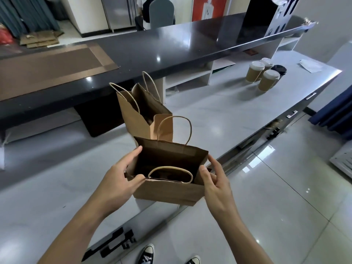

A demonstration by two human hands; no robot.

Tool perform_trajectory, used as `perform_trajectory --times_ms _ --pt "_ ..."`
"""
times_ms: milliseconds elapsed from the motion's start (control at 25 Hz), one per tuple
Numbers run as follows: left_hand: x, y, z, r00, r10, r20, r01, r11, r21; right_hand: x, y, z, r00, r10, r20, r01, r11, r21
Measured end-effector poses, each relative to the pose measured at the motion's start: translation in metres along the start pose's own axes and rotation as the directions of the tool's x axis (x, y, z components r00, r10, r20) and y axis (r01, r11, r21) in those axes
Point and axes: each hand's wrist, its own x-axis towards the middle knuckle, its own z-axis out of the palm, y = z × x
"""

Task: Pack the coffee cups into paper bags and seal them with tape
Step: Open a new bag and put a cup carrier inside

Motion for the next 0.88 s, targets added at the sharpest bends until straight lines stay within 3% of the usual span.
perform_trajectory --times_ms 320,880 --pt "0.018 0.055 0.084 0.994 0.102 0.044 -0.102 0.995 0.01 0.013 0.002 -0.101 0.989 -0.023 -0.144 0.025 1.0 0.012" --pt "0.094 0.137 0.21 0.941 0.203 0.27 -0.213 0.977 0.008 0.052 0.0 -0.242 0.915 -0.015 -0.403 0.042 0.998 0.057"
